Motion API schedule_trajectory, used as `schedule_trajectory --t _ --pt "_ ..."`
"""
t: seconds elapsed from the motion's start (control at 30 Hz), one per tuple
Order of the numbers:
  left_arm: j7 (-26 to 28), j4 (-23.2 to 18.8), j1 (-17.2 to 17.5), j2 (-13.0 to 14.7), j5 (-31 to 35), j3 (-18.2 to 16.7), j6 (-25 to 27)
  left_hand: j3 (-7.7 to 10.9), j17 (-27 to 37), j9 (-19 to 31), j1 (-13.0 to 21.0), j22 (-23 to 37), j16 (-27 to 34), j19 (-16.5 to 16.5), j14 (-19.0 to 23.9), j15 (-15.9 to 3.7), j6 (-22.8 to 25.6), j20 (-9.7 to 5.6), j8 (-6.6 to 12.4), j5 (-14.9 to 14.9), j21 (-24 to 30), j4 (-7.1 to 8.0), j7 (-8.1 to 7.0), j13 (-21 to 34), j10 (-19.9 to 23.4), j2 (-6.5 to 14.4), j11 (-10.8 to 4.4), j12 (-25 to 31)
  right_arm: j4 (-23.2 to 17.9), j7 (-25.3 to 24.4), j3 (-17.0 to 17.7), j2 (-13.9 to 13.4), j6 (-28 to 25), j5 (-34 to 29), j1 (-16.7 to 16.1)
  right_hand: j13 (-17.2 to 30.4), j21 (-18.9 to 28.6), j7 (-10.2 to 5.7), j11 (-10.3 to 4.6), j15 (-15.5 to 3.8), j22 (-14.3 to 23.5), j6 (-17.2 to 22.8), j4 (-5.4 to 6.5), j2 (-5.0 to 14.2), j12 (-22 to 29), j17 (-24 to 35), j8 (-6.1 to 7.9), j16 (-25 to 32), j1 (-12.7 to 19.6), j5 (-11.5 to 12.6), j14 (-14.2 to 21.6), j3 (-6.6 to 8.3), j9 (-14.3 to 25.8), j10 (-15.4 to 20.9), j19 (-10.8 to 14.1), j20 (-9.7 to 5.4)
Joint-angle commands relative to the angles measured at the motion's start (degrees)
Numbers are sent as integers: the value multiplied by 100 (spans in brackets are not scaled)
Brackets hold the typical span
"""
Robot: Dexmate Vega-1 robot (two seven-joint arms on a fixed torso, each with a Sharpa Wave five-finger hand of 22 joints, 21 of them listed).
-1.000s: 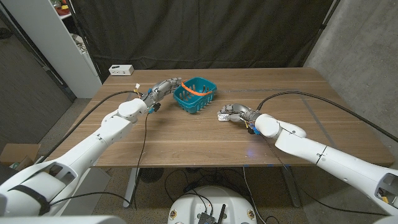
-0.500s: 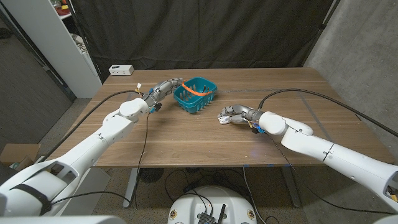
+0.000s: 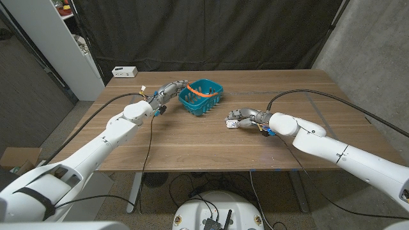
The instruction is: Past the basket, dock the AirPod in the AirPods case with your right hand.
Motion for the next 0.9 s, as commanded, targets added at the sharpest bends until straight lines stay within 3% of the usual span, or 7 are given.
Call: schedule_trajectory --t 0.03,0.43,0.77,0.9 --pt "-87 224 -62 -85 -31 4 -186 21 5 11 62 19 5 22 -22 -26 5 46 8 57 11 -34 -36 19 -1 6 -27 20 -55 305 102 -155 183 -114 34 17 41 -26 10 -977 39 -174 -28 -63 -39 11 0 -31 40 -21 -49 -79 42 -125 1 -119" --pt "-84 289 -66 -93 -54 -9 -187 20 0 11 83 22 7 24 -16 -28 18 62 12 61 14 -58 -39 19 18 1 -40 30 -113 636 232 -303 337 -93 66 11 41 -27 3 -959 40 -609 -17 -44 -59 20 5 -68 64 -25 -157 -118 33 -358 -25 -141" --pt "-49 263 7 -42 -55 -59 -297 18 1 11 93 24 17 32 9 -40 41 78 20 64 19 -71 -70 20 40 -1 -55 40 -43 747 302 -185 568 -29 160 5 48 -30 -10 -961 42 -805 -2 -25 -42 25 15 -77 64 -24 -190 -138 29 -411 -25 -152" --pt "23 201 61 -23 -49 -79 -284 15 2 11 107 25 19 34 17 -39 75 81 30 66 22 -83 -85 21 42 5 -52 41 -58 722 354 -117 608 38 171 1 69 -33 5 -971 43 -894 70 0 8 41 46 -46 -32 -36 -148 -189 33 -350 21 -146"
